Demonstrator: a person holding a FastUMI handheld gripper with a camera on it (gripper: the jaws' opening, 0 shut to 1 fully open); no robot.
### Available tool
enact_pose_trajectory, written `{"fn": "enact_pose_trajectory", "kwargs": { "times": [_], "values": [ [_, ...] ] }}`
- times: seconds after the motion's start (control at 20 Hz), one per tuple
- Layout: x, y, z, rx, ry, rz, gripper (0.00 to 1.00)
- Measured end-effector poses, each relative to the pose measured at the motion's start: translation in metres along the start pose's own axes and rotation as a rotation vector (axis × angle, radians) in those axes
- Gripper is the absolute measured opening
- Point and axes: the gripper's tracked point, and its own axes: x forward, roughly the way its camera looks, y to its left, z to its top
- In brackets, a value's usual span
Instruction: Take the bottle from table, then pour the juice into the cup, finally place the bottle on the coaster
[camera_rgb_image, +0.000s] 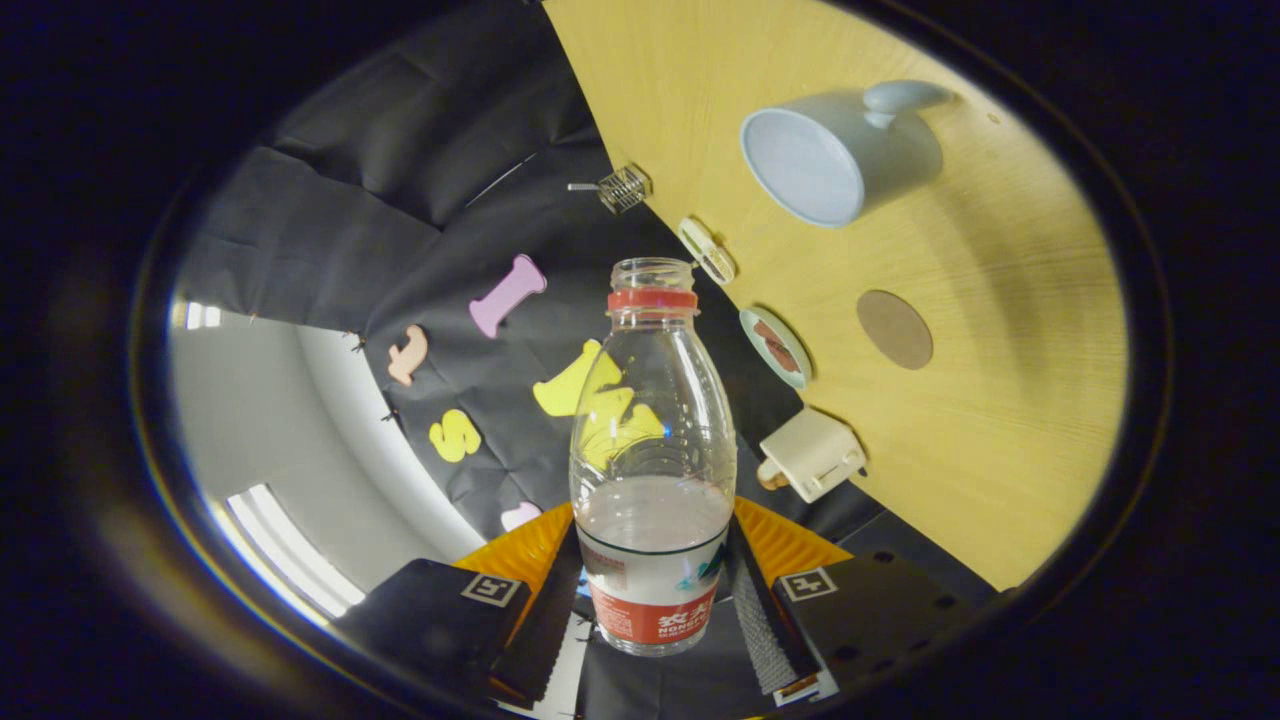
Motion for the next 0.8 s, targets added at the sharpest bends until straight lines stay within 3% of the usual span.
{"fn": "enact_pose_trajectory", "kwargs": {
  "times": [0.25,0.45,0.55,0.8],
  "values": [
    [0.002,-0.003,0.0,-0.057,0.004,-0.011,0.79],
    [0.004,0.008,-0.006,-0.181,0.018,-0.009,0.79],
    [0.005,0.009,-0.009,-0.266,0.038,-0.017,0.79],
    [0.009,-0.011,-0.005,-0.576,0.08,-0.129,0.79]
  ]
}}
